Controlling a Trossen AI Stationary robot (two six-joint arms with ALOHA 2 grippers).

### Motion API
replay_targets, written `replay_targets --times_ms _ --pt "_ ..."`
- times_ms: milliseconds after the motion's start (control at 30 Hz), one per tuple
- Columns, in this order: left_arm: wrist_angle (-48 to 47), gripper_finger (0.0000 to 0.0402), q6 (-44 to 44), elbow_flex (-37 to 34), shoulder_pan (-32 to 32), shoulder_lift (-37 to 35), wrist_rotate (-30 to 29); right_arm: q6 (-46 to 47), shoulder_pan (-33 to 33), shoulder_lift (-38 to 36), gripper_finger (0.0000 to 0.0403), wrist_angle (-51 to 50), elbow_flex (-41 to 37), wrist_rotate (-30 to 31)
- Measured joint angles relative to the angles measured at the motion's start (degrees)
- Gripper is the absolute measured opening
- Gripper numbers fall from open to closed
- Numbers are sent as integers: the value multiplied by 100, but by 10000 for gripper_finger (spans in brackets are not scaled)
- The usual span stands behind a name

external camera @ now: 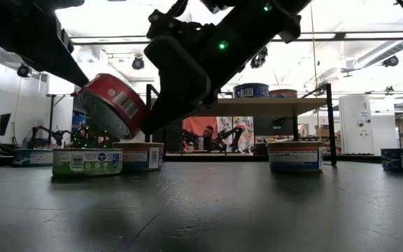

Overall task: Stack canned seafood by type on shelf
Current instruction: Put the red tuna can on the shelf

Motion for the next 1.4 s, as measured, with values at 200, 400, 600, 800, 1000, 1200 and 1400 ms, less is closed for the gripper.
replay_targets --times_ms 200,400,600,800,1000,1200,1400 --pt "215 0 -34 -83 3 157 2 212 40 -8 9 -308 17 18" --pt "399 0 -63 -85 -2 670 242 277 40 -11 9 -562 17 32" --pt "433 0 -199 -84 0 1026 320 354 37 -11 9 -676 17 38" --pt "428 0 -111 18 0 1099 343 388 38 -11 9 -833 17 41" --pt "348 0 -91 90 0 1069 346 418 34 -44 9 -1233 17 316" --pt "352 0 -67 88 -2 1069 350 529 34 -198 9 -1909 7 815" --pt "571 0 -20 86 -2 1069 356 462 19 -272 9 -2249 6 904"
